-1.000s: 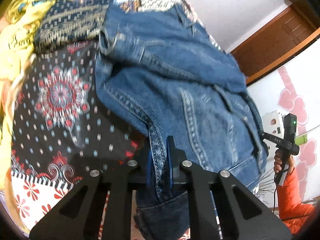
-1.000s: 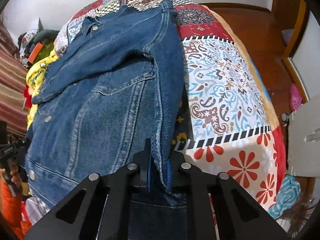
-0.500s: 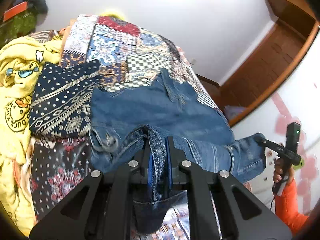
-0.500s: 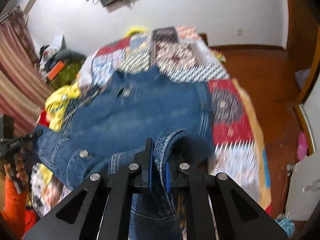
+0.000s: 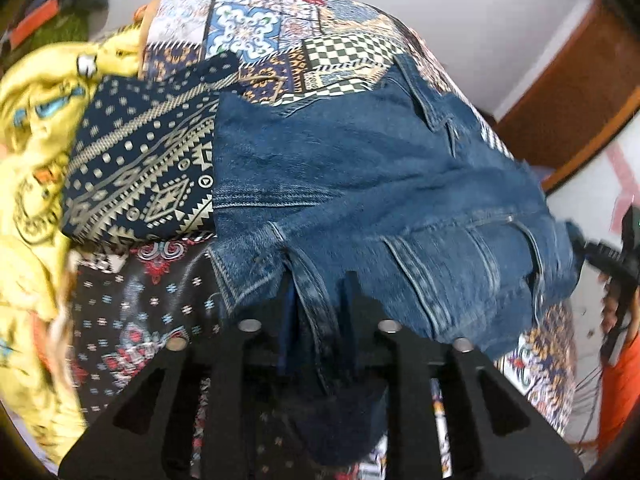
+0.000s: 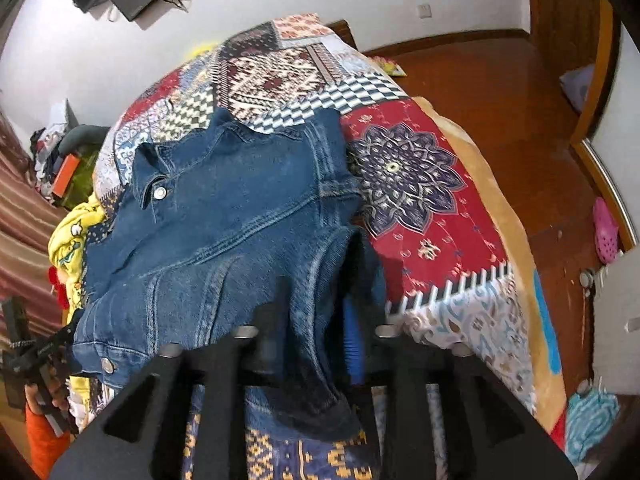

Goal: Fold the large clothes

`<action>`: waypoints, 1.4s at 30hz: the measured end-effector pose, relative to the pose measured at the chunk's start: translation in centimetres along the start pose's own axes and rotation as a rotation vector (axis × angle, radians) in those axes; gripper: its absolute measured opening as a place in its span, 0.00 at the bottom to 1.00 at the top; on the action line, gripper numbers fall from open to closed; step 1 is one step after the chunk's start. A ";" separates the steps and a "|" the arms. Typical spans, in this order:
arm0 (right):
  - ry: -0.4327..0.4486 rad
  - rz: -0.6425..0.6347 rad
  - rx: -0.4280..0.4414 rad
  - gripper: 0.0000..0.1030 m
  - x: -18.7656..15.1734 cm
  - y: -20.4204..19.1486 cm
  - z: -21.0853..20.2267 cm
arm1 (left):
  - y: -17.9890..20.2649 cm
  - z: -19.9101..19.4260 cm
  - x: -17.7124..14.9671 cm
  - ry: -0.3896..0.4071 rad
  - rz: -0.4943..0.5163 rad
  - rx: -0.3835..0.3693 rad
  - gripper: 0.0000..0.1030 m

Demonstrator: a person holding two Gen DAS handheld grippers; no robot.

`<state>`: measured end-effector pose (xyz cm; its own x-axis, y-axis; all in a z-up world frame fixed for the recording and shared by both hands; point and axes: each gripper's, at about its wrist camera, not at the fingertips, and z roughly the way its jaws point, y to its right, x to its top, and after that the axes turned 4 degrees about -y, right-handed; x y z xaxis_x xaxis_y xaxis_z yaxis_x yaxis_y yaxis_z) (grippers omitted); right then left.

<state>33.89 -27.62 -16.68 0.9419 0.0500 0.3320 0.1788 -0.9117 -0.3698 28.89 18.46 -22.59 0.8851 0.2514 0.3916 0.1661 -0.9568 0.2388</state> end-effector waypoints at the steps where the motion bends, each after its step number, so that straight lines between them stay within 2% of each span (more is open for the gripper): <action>1: -0.001 -0.002 -0.005 0.48 0.1 0.0 -0.4 | 0.4 -0.7 -0.2 0.002 0.021 0.011 0.40; 3: 0.027 -0.034 -0.028 0.56 0.1 -0.4 -1.6 | 0.9 -2.1 -0.7 0.025 0.049 0.027 0.55; 5: 0.042 -0.067 -0.057 0.61 -0.2 -0.8 -2.3 | 1.0 -2.9 -1.1 0.041 0.057 0.030 0.63; 9: 0.042 -0.099 -0.058 0.64 -2.0 -1.1 -3.1 | 0.6 -3.6 -2.6 0.028 0.018 -0.015 0.65; 12: 0.024 -0.108 -0.043 0.64 -3.4 -1.1 -2.5 | 0.2 -2.3 -4.0 -0.022 -0.013 -0.055 0.65; 15: -0.011 -0.105 -0.037 0.64 -4.4 -0.9 -1.1 | 0.1 -1.3 -4.9 -0.026 -0.036 -0.050 0.64; 19: -0.045 -0.080 -0.016 0.64 -5.0 -1.0 0.5 | -0.4 -0.3 -5.4 -0.049 -0.090 -0.095 0.54; 21: -0.054 -0.093 -0.002 0.64 -5.1 -1.4 0.9 | -0.2 -0.1 -5.6 -0.044 -0.073 -0.081 0.40; 22: -0.044 -0.107 -0.021 0.63 -5.2 -1.6 0.9 | -0.2 -0.2 -5.7 -0.040 -0.063 -0.068 0.37; 24: -0.042 -0.133 -0.044 0.53 -5.3 -2.0 1.1 | -0.2 -0.6 -5.8 -0.028 -0.059 -0.074 0.24; 25: -0.049 -0.139 -0.054 0.49 -5.3 -2.1 1.1 | -0.2 -0.9 -5.8 -0.021 -0.058 -0.082 0.21; 26: -0.062 -0.151 -0.061 0.38 -5.3 -2.2 1.2 | -0.1 -1.3 -5.7 -0.012 -0.053 -0.087 0.16; 27: -0.071 -0.168 -0.068 0.27 -5.3 -2.2 1.2 | 0.2 -2.0 -5.6 0.001 -0.040 -0.088 0.14; 30: -0.087 -0.200 -0.073 0.12 -5.1 -1.9 0.6 | 1.3 -3.6 -5.1 0.041 0.005 -0.080 0.12; 36: -0.005 -0.247 -0.035 0.09 -4.2 -3.0 -3.1 | 3.6 -7.4 -2.9 0.149 0.090 -0.083 0.10; 39: 0.056 -0.255 -0.006 0.08 -3.0 -4.0 -4.8 | 4.0 -8.1 -0.7 0.189 0.084 -0.088 0.10; 42: 0.127 -0.259 0.028 0.05 -0.3 -5.4 -6.3 | 3.8 -8.2 2.1 0.213 0.058 -0.106 0.09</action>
<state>30.85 -25.22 -9.34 0.8207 0.2268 0.5244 0.4184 -0.8636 -0.2814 27.85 16.56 -13.60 0.7781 0.2328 0.5835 0.0615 -0.9526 0.2980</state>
